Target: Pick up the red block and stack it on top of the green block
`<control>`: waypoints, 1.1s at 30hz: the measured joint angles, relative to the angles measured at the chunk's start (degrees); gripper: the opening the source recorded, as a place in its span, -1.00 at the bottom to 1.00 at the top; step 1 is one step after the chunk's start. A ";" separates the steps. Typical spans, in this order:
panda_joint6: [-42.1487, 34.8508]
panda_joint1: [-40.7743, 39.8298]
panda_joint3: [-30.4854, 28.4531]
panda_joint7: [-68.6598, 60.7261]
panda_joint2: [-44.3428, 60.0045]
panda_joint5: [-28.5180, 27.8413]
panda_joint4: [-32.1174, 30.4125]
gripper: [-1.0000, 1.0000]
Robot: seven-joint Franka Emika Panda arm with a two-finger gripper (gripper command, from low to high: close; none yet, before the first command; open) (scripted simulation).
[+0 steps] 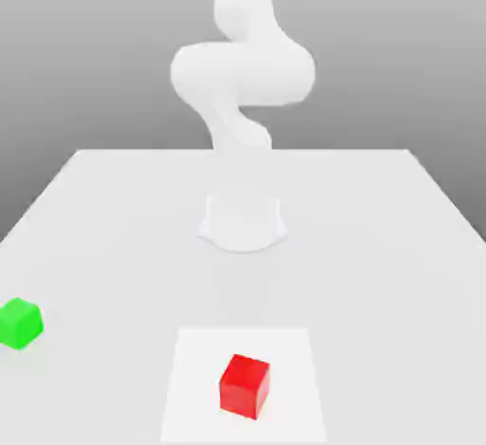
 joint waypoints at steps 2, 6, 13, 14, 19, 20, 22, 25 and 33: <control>2.07 -0.68 0.66 1.79 4.42 -0.02 -1.48 0.00; 5.99 -1.85 1.85 5.29 12.81 -0.23 -4.28 0.00; 12.79 -3.25 3.32 11.69 27.36 -1.04 -9.13 0.00; 13.76 -3.34 3.42 12.62 29.44 -1.18 -9.83 0.00; 18.61 -3.49 3.54 17.09 39.82 -1.62 -13.29 0.00; 19.58 -3.49 3.55 17.91 41.90 -1.61 -13.99 0.00; 21.60 -3.35 3.50 19.39 46.04 -1.47 -15.28 0.00; 26.25 -2.94 2.94 20.54 52.26 -2.16 -15.13 0.00; 31.39 -2.08 1.89 21.49 58.31 -3.25 -14.31 -1.00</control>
